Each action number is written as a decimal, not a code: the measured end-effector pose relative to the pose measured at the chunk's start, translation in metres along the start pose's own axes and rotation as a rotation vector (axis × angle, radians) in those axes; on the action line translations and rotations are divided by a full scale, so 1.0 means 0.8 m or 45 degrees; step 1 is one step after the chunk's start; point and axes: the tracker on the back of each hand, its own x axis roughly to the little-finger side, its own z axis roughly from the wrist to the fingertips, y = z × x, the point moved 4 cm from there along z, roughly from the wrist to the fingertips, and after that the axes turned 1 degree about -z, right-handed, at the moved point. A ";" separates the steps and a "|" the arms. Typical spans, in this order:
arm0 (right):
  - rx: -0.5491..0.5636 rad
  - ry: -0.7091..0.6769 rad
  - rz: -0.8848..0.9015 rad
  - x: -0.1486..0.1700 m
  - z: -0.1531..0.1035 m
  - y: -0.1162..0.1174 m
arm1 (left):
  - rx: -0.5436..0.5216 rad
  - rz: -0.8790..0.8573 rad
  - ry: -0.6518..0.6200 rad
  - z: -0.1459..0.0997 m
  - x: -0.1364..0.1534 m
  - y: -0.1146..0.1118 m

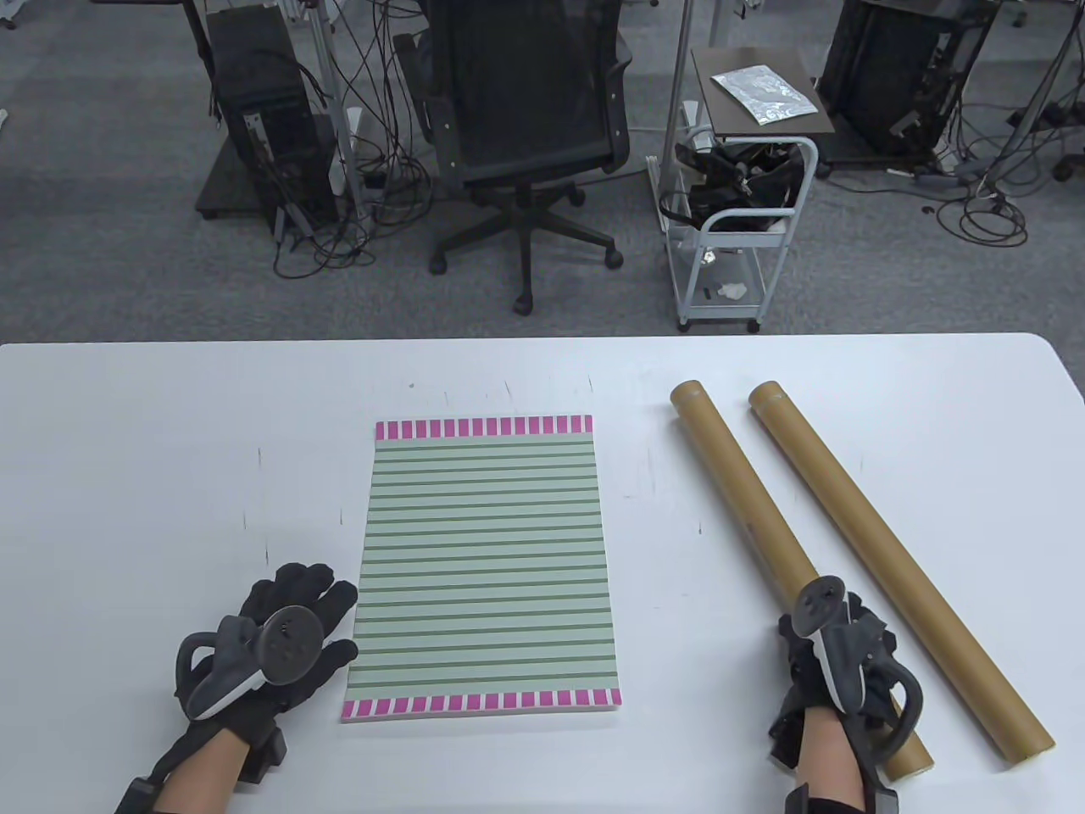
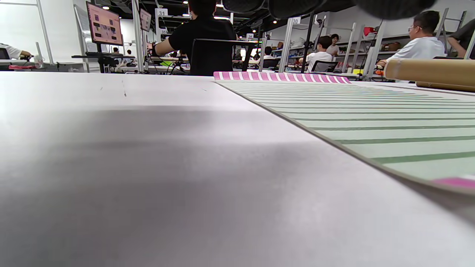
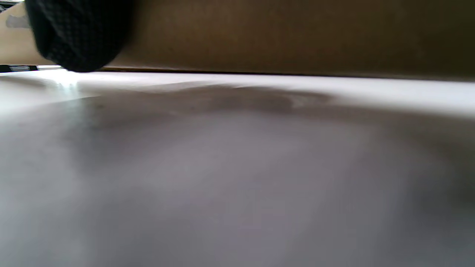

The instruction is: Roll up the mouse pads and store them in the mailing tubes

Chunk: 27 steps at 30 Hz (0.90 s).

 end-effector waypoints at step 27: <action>0.034 -0.230 -0.167 -0.017 0.001 -0.052 | -0.058 0.008 -0.082 -0.002 -0.015 0.008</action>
